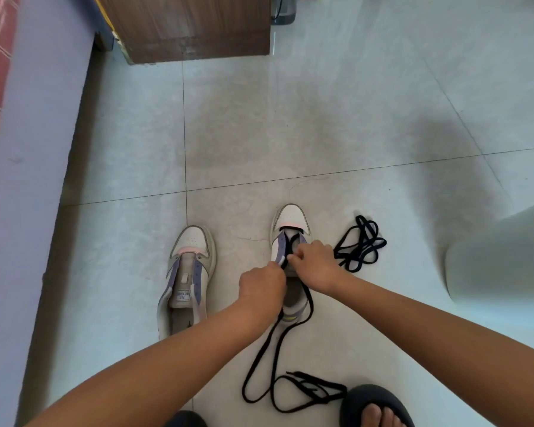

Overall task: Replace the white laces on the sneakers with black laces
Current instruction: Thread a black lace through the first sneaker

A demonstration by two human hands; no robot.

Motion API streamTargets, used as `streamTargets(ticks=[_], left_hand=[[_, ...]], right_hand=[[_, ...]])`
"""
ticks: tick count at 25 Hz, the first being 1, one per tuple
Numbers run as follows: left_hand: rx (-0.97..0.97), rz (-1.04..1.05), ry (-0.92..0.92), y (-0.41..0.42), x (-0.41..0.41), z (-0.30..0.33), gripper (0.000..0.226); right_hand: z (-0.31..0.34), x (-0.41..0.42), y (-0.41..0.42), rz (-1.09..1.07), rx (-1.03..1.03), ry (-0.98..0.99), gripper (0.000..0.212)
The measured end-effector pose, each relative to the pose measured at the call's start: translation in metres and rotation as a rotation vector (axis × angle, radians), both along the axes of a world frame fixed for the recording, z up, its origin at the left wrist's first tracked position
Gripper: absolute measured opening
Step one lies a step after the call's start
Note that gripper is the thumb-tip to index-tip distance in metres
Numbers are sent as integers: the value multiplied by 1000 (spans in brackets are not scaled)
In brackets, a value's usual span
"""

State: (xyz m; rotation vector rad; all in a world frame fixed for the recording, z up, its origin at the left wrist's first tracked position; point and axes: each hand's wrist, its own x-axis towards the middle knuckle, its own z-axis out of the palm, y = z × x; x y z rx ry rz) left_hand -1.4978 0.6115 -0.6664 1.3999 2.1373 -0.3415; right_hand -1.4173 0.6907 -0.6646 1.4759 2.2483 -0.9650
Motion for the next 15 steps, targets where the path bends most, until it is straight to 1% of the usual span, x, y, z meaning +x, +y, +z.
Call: streamTargets(ticks=[1,2,3,4,5,6,7,8,9,10,11,12,13,14,15], left_hand=[[14,-24,8,0,-2,3,22],[105,-81,25,-2,-3,4,19],[242,-104,2,-8,-4,2,15],[334,-135,-15,-13,-4,-1,16],[343,-64,-137,-18,-3,-3,22],[296,57,-297,-20,-3,1,28],[255,151,-416,-22,-3,5,33],[252,281,-480,-21,-5,7,36],[292,402,-493,-19,-5,11,37],[317,487,-543,-19,-4,20,37],[330,515,-638,-20,-2,25,37],[281,525,-788,-24,0,34,37],[192,520,-946,-31,2,37,37],[56,482,-1045,-38,3,40,37],[-61,387,-1054,-43,0,40,36]], right_hand=[[4,2,0,-104,-80,103,32],[6,7,1,-201,-167,201,34],[8,13,0,-268,-243,280,32],[11,17,-1,-323,-318,328,29],[11,21,-3,-385,-393,360,25],[10,23,-6,-471,-449,396,22],[11,23,-8,-573,-487,437,20],[13,23,-8,-662,-508,491,20],[15,23,-7,-743,-563,554,20],[18,23,-5,-817,-673,617,21],[24,25,-5,-856,-822,636,22],[28,26,-5,-851,-957,610,23],[32,28,-5,-822,-1053,584,24],[35,28,-6,-809,-1108,585,25],[34,28,-7,-809,-1119,606,25]])
